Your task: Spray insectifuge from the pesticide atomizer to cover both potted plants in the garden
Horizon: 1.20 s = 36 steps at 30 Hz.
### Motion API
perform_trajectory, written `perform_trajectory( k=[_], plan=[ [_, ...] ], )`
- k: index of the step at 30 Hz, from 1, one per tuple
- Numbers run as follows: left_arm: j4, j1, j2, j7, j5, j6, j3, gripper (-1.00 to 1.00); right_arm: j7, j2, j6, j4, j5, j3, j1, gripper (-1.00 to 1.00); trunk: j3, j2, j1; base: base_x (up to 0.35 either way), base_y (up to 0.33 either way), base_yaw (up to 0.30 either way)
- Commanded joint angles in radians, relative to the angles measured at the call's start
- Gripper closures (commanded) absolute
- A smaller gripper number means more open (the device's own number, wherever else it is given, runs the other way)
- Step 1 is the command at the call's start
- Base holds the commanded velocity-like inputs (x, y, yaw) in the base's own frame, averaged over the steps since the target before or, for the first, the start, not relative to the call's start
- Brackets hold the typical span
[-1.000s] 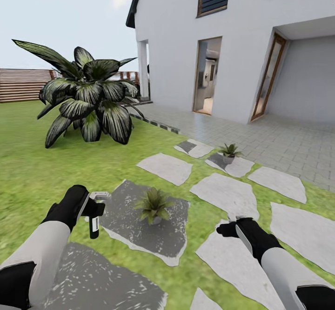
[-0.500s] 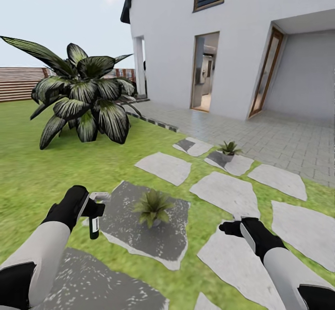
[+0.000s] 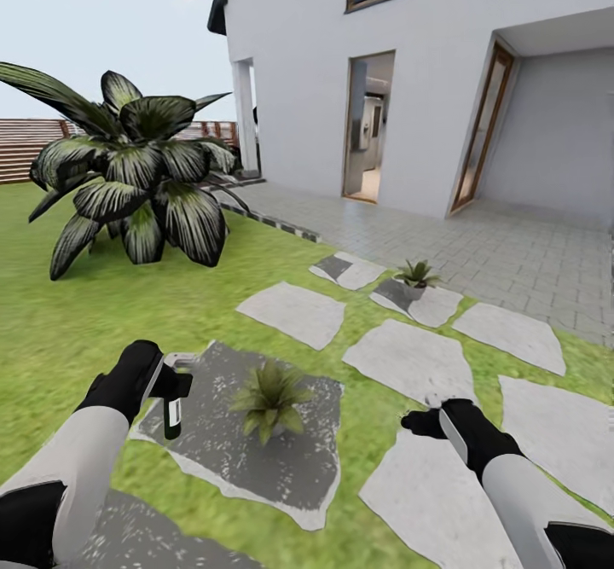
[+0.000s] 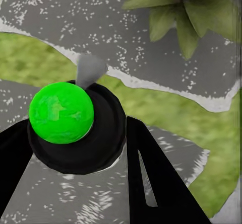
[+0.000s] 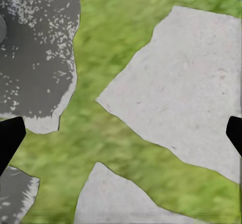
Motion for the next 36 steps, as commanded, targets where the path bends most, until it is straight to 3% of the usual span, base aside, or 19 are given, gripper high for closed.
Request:
perform_trajectory(
  k=[1,9,14,24,29,36],
  plan=[
    [-0.001,0.000,0.000,-0.010,-0.011,0.003,0.004,1.00,0.003,0.000,0.016,-0.001,-0.001,-0.004,-0.001,-1.00,-0.002,0.000,0.000,0.197,-0.015,-0.167],
    [0.017,0.004,-0.001,-0.012,-0.011,0.003,0.005,1.00,0.003,-0.002,0.035,-0.001,-0.001,-0.004,-0.001,-1.00,-0.014,0.000,0.000,0.105,-0.002,-0.165],
    [0.130,-0.001,0.000,-0.028,-0.011,0.003,0.005,1.00,0.003,-0.002,0.035,-0.001,-0.001,-0.004,-0.001,-1.00,-0.021,0.000,0.000,0.029,0.000,-0.146],
    [0.217,-0.027,-0.018,-0.044,-0.012,0.006,-0.011,1.00,0.003,-0.003,0.036,-0.001,-0.001,-0.004,-0.001,-1.00,-0.027,0.000,0.000,0.001,0.000,-0.052],
    [0.226,-0.031,-0.021,-0.045,-0.012,0.005,-0.068,1.00,0.003,-0.003,0.036,-0.001,-0.001,-0.005,-0.001,-1.00,-0.034,0.000,0.000,0.000,0.000,0.000],
    [0.227,-0.027,-0.021,-0.045,-0.013,0.004,-0.084,1.00,0.003,-0.003,0.035,-0.001,-0.001,-0.005,-0.001,-1.00,-0.045,0.000,0.000,0.000,0.000,0.000]
  ],
)
